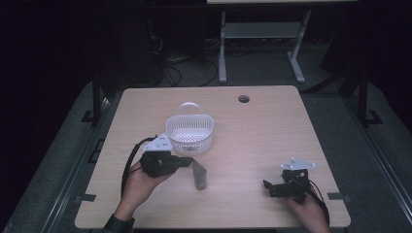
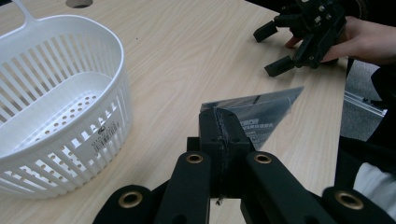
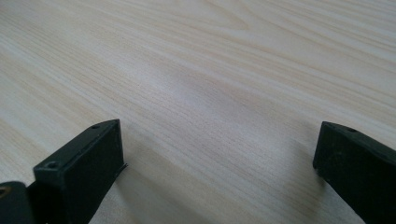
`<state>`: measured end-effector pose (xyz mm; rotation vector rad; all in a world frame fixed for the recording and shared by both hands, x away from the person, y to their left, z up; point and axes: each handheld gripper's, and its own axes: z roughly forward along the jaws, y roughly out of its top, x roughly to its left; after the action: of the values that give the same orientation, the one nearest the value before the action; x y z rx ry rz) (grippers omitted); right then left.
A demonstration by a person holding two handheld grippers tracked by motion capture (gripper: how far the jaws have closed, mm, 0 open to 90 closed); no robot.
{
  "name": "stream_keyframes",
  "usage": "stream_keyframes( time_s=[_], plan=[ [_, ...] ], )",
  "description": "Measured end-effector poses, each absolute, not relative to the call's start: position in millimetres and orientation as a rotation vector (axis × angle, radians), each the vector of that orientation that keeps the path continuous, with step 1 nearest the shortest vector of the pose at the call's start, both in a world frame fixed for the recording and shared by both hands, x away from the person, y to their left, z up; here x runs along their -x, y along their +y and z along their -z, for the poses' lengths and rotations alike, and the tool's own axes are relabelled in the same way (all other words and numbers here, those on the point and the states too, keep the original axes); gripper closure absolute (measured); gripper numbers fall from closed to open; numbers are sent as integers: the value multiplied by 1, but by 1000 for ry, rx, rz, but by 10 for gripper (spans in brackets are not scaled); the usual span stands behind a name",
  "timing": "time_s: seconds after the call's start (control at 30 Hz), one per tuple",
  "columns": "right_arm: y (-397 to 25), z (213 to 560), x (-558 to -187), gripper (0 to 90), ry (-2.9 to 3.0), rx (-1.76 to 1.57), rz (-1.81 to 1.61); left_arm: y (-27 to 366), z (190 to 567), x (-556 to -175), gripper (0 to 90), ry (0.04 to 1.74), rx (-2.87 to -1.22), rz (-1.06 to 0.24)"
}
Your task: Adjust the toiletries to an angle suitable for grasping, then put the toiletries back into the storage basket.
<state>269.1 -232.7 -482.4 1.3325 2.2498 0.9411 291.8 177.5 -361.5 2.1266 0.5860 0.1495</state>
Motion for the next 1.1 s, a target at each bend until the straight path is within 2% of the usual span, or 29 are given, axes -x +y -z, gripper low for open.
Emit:
stream_keyframes(
  time_s=[0.5, 0.7, 0.73, 0.83, 0.87, 0.9, 0.93, 1.1],
  plan=[
    [-233, 482, -269, 11, 2249, -1333, -941, 178, 360, -295, 881, 583, -2127, -155],
    [-233, 482, -269, 11, 2249, -1333, -941, 182, 356, -293, 731, 583, -2126, -148],
    [-233, 482, -269, 11, 2249, -1333, -941, 181, 355, -291, 645, 584, -2135, -146],
    [-233, 482, -269, 11, 2249, -1334, -941, 181, 354, -290, 525, 584, -2137, -143],
    [-233, 482, -269, 11, 2249, -1334, -941, 180, 353, -289, 525, 582, -2143, -144],
    [-233, 482, -269, 12, 2249, -1332, -941, 179, 353, -289, 439, 581, -2143, -143],
    [-233, 482, -269, 12, 2249, -1332, -941, 178, 352, -288, 439, 578, -2144, -146],
    [-233, 482, -269, 11, 2249, -1333, -942, 173, 351, -285, 267, 580, -2161, -162]
  ],
)
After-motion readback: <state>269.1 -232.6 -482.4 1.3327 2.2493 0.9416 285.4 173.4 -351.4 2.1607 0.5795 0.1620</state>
